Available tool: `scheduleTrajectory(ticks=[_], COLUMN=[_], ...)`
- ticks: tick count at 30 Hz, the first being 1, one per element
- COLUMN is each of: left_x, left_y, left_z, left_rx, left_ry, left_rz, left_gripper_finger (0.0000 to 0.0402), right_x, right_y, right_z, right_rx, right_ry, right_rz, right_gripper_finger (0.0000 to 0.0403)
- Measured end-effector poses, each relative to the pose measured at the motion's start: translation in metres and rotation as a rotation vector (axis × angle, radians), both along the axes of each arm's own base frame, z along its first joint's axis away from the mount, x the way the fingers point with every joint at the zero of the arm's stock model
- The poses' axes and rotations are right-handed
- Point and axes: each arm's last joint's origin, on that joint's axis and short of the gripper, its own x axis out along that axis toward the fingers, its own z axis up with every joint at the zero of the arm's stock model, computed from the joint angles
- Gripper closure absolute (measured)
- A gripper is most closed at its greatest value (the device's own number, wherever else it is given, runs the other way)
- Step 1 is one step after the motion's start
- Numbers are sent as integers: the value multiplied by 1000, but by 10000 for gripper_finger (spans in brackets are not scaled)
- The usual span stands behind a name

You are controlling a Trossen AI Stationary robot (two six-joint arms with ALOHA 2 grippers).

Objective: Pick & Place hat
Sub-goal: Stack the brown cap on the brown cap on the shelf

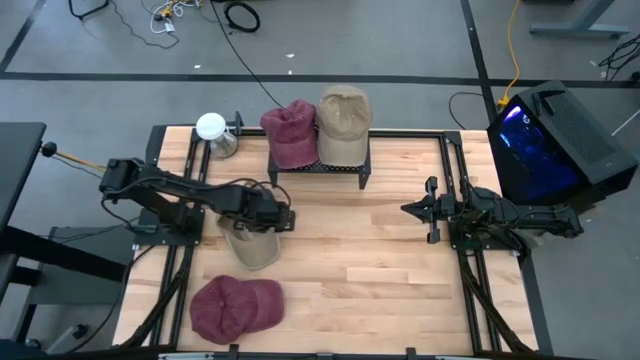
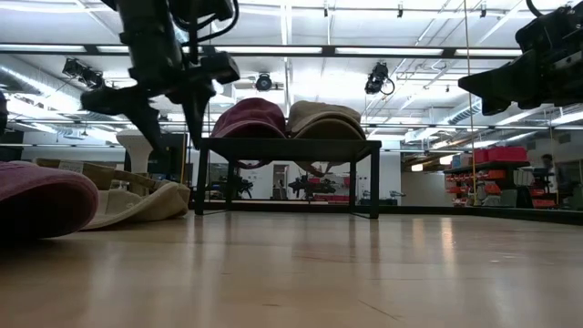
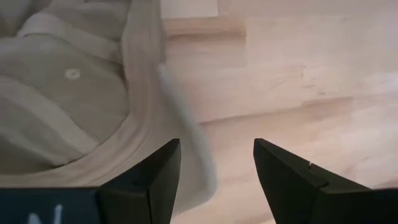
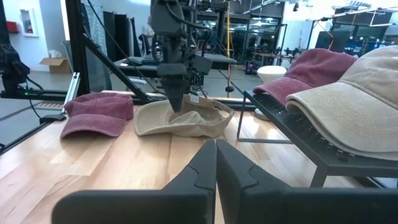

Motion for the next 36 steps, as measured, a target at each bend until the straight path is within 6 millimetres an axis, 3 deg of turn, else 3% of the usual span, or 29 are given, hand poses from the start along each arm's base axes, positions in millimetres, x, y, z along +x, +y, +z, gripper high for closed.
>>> scheduleTrajectory(ticks=[11,20,36], left_x=[26,42,51], left_y=[7,15,12], left_z=[-9,-13,-46], left_rx=[-53,-61,-119], left_ry=[67,221,382], left_rz=[19,22,17], left_gripper_finger=[193,193,193], right_x=[0,0,0], right_y=[0,0,0], right_z=[0,0,0], right_rx=[0,0,0], right_ry=[1,0,0], right_rz=[1,0,1], right_gripper_finger=[392,392,392])
